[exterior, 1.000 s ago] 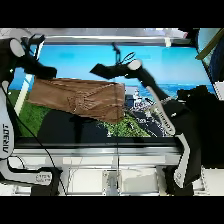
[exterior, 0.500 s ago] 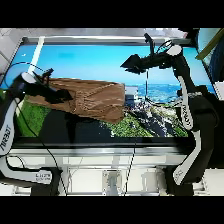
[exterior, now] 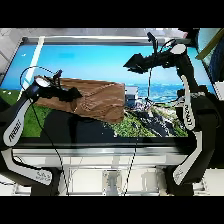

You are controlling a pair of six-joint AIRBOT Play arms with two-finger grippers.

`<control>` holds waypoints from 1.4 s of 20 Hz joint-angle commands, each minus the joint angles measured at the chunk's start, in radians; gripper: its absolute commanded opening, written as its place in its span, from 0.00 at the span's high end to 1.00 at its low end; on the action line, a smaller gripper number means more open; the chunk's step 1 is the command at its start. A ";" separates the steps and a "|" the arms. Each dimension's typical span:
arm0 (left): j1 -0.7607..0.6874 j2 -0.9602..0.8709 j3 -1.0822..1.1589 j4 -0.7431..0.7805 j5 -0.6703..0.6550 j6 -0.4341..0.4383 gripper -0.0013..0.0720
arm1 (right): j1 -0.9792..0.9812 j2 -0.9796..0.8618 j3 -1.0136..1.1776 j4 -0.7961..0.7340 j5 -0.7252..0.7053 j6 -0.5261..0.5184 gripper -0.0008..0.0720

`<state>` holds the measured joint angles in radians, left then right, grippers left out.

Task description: Fold the clothes and pants, and hang the long-sleeved shirts on hangers.

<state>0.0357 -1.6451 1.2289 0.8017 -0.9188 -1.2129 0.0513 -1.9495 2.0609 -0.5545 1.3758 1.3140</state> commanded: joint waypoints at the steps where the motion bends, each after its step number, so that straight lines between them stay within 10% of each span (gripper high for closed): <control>1: -0.004 -0.006 0.021 -0.150 0.110 0.041 0.97 | -0.001 0.001 0.000 0.000 0.002 0.001 0.26; 9: -0.048 -0.087 0.159 -0.312 0.138 0.185 0.97 | -0.001 0.001 0.000 0.000 0.002 0.001 0.26; 10: -0.048 -0.105 0.159 -0.312 0.119 0.183 0.82 | -0.001 0.001 0.000 0.000 0.003 0.001 0.26; 11: -0.045 -0.110 0.159 -0.311 0.108 0.182 0.33 | -0.001 0.001 0.000 0.000 0.009 0.001 0.26; 12: -0.032 -0.105 0.159 -0.308 0.095 0.183 0.15 | -0.005 0.003 0.000 -0.001 0.038 0.000 0.26; 19: 0.243 0.099 0.159 -0.217 -0.098 0.197 0.15 | -0.114 0.153 -0.218 -0.286 0.200 -0.026 0.26; 24: 0.231 0.191 0.159 -0.011 -0.102 0.194 0.15 | -0.050 0.164 -0.695 0.038 -0.370 -0.097 0.03; 28: 0.101 0.183 0.159 0.331 -0.084 0.101 0.15 | 0.034 0.041 -0.690 0.224 -0.416 -0.193 0.03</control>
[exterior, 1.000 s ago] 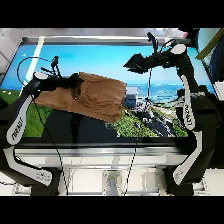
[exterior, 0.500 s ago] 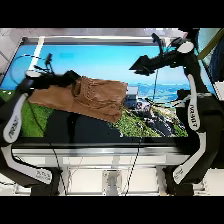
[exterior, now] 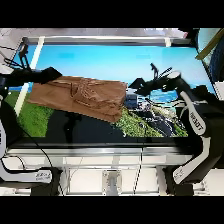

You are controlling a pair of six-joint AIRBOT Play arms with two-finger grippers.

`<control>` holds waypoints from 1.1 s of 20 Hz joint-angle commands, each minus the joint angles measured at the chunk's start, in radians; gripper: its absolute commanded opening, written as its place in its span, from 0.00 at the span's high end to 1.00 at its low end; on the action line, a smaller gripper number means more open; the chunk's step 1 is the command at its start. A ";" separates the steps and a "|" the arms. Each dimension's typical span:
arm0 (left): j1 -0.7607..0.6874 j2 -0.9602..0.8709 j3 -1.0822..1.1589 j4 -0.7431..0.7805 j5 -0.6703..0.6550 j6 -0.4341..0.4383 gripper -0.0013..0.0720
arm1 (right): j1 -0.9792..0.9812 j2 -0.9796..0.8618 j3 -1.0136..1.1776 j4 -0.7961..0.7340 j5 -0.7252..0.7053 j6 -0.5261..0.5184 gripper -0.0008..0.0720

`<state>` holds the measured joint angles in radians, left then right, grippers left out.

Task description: Fold the clothes and pants, and hang the long-sleeved shirts on hangers.

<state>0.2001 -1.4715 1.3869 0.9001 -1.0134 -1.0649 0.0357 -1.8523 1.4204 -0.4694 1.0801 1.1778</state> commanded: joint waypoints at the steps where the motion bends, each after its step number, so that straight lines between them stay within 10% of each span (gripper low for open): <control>1: -0.084 0.010 0.001 0.245 0.018 -0.047 0.15 | 0.068 -0.071 -0.046 0.127 -0.139 -0.053 0.03; 12: -0.103 0.010 0.001 0.236 0.029 -0.047 0.15 | 0.177 -0.072 -0.046 0.001 -0.090 0.063 0.06; 16: -0.103 0.010 0.001 0.233 0.021 -0.047 0.15 | 0.248 -0.072 -0.040 0.052 -0.183 0.060 0.26; 17: -0.103 0.010 0.001 0.233 0.018 -0.047 0.15 | 0.251 -0.072 -0.023 0.058 -0.180 0.060 0.45; 19: -0.101 0.010 0.001 0.233 0.002 -0.047 0.39 | 0.237 -0.061 0.030 0.043 -0.112 0.059 0.94; 21: -0.098 0.014 0.001 0.234 -0.026 -0.047 0.94 | 0.205 -0.021 0.062 -0.003 -0.011 0.060 0.95; 22: -0.098 0.020 0.001 0.237 -0.037 -0.047 0.96 | 0.183 0.012 0.063 -0.045 0.042 0.063 0.95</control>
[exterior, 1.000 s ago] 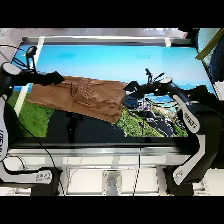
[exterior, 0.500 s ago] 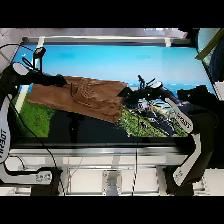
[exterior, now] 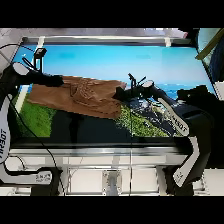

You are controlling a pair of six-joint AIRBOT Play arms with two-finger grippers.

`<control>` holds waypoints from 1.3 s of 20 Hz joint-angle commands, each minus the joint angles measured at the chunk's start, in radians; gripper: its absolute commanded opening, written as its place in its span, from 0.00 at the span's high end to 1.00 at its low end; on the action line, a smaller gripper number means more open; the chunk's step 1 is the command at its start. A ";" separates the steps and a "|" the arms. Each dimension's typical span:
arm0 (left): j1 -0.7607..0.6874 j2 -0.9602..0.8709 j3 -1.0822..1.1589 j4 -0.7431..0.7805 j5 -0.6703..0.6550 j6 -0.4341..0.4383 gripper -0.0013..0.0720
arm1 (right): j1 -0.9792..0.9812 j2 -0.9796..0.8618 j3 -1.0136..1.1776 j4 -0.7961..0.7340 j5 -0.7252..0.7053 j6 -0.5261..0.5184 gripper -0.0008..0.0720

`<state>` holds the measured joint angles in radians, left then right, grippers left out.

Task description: Fold the clothes and pants, and hang the long-sleeved shirts on hangers.

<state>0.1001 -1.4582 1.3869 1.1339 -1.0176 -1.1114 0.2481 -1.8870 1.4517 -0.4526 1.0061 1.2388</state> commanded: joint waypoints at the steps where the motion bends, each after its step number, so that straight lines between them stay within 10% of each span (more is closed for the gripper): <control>1: 0.002 0.017 0.001 0.002 -0.049 0.000 0.97 | -0.053 0.087 0.031 -0.135 0.179 0.021 0.95; 9: -0.077 0.160 0.000 -0.258 -0.191 -0.015 0.97 | -0.281 0.408 0.031 -0.444 0.558 0.092 0.96; 17: -0.541 -0.157 -0.001 -0.155 0.075 -0.093 0.97 | -0.243 0.512 0.032 -0.284 0.418 0.220 0.96; 26: -0.640 -0.357 0.000 -0.158 0.214 -0.124 0.97 | 0.024 0.486 0.032 -0.282 0.145 0.237 0.96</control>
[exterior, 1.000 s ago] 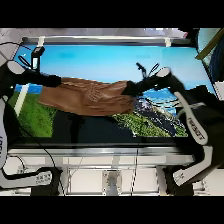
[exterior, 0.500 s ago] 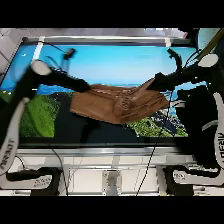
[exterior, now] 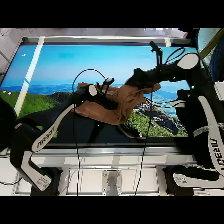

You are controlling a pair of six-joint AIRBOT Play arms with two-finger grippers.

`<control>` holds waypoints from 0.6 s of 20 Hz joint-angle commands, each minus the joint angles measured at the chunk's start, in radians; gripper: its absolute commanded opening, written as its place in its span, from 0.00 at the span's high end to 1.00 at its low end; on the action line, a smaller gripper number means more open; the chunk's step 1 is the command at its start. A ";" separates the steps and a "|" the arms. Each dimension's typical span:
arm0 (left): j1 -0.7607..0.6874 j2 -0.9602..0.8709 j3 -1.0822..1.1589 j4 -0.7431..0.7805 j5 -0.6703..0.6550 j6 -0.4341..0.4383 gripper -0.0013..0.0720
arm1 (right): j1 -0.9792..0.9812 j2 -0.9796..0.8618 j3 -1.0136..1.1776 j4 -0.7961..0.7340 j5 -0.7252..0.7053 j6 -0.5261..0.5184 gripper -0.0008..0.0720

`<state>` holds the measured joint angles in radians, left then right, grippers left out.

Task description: Fold the clothes and pants, and hang the long-sleeved shirts on hangers.

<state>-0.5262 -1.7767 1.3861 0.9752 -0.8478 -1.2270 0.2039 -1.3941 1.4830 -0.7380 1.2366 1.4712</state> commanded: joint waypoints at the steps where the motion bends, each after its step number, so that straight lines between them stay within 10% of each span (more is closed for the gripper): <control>1: -0.006 -0.034 0.002 0.001 0.044 -0.008 0.97 | 0.088 -0.007 0.001 0.004 -0.116 0.004 0.96; 12: 0.418 0.359 0.002 0.281 -0.404 -0.007 0.97 | 0.325 -0.285 0.181 0.001 -0.322 -0.026 0.96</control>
<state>-0.2283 -1.5192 1.3876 1.1687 -1.1099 -1.2343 0.4511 -1.5749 1.5757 -0.7349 0.9855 1.4704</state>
